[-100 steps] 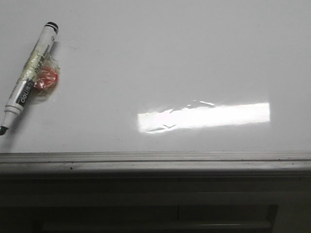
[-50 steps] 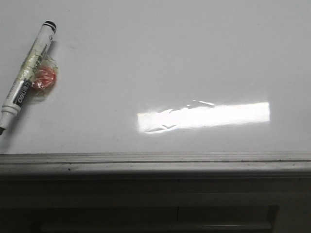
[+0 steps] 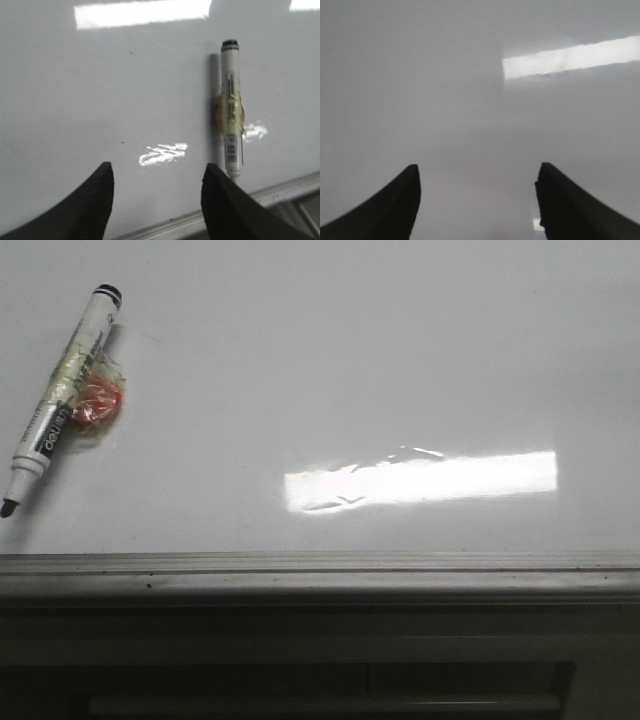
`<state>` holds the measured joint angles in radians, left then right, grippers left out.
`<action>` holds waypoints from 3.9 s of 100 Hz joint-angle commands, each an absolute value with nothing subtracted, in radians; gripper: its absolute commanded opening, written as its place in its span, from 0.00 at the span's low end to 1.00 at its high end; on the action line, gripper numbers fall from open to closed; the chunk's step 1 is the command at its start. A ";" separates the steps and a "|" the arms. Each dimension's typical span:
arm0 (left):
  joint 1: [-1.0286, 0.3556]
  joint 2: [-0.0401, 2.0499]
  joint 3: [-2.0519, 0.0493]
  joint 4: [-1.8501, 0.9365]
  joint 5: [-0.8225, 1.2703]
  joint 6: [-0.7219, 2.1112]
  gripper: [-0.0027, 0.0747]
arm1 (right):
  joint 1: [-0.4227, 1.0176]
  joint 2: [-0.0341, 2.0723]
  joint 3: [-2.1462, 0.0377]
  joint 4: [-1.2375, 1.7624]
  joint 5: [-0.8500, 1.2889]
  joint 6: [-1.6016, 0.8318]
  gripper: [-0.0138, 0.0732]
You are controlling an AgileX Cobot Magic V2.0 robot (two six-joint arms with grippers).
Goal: Write number 0 on whiteboard
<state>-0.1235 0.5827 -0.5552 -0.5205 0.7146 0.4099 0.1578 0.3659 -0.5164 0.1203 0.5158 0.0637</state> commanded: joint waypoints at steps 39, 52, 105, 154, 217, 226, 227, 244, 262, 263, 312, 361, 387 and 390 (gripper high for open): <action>-0.356 1.066 -0.764 -0.519 0.676 0.396 0.51 | 0.155 0.430 -0.559 0.124 0.447 0.049 0.67; -0.365 1.122 -0.764 -0.519 0.649 0.396 0.51 | 0.155 0.430 -0.559 0.124 0.447 0.049 0.67; -0.390 1.144 -0.764 -0.520 0.683 0.518 0.01 | 0.195 0.430 -0.586 0.364 0.478 -0.233 0.62; -0.844 0.835 -0.766 -0.403 0.683 1.061 0.01 | 0.498 0.804 -0.831 0.969 0.759 -1.147 0.60; -0.863 0.841 -0.766 -0.398 0.683 1.061 0.01 | 0.990 1.153 -0.894 0.891 0.296 -1.149 0.59; -0.863 0.841 -0.766 -0.398 0.683 1.061 0.01 | 0.990 1.178 -0.905 0.923 0.306 -1.149 0.52; -0.863 0.841 -0.766 -0.398 0.683 1.061 0.01 | 0.990 1.180 -0.907 0.925 0.306 -1.149 0.51; -0.863 0.841 -0.766 -0.398 0.683 1.061 0.01 | 0.990 1.205 -0.908 0.930 0.324 -1.149 0.29; -0.863 0.839 -0.766 -0.398 0.670 1.041 0.01 | 0.990 1.207 -0.908 0.930 0.350 -1.149 0.08; -0.863 0.839 -0.766 -0.398 0.668 1.029 0.01 | 0.990 1.207 -0.908 0.930 0.350 -1.149 0.08; -0.863 0.635 -0.766 -0.478 0.528 0.749 0.53 | 0.843 1.032 -0.863 0.915 0.259 -1.144 0.08; -0.740 0.318 -0.626 0.138 0.474 -0.025 0.01 | 0.818 0.642 -0.519 0.917 -0.020 -1.091 0.11; -0.738 0.318 -0.593 0.145 0.508 -0.025 0.01 | 0.818 0.807 -0.628 0.915 -0.038 -1.093 0.11; -0.738 0.318 -0.590 0.145 0.508 -0.025 0.01 | 0.818 0.823 -0.635 0.915 -0.040 -1.093 0.11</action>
<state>-0.7397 0.3097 -0.5701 0.1386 0.5669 -0.0124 0.8232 0.7795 -0.5789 0.9081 0.0191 -1.0930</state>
